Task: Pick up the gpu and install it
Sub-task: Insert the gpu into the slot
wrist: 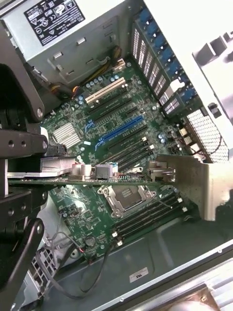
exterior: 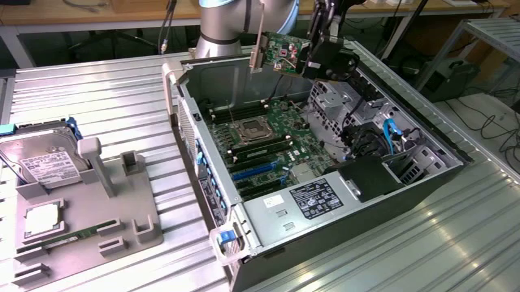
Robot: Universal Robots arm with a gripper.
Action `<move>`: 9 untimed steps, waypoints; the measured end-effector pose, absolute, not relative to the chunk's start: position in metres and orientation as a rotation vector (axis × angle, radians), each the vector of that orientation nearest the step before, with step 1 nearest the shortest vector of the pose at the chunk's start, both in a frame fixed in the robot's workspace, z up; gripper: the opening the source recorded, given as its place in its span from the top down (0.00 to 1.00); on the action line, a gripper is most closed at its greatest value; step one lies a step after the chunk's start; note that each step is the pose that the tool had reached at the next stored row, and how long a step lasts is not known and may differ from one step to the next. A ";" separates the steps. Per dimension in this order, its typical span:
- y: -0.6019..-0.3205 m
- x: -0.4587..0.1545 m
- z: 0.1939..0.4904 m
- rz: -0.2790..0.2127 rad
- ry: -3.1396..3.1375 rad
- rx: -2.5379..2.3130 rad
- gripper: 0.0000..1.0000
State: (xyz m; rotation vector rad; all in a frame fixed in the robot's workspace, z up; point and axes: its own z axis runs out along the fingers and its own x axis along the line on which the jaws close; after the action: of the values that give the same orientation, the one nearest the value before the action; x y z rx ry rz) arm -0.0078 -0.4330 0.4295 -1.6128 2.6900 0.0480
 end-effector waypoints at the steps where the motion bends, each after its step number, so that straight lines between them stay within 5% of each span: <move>1: -0.433 -0.008 0.429 0.048 2.680 -1.630 0.72; 9: -0.433 -0.008 0.430 0.048 2.581 -1.786 0.72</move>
State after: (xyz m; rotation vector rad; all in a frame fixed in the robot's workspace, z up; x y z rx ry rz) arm -0.0079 -0.4330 0.4295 -1.7858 2.5809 0.0484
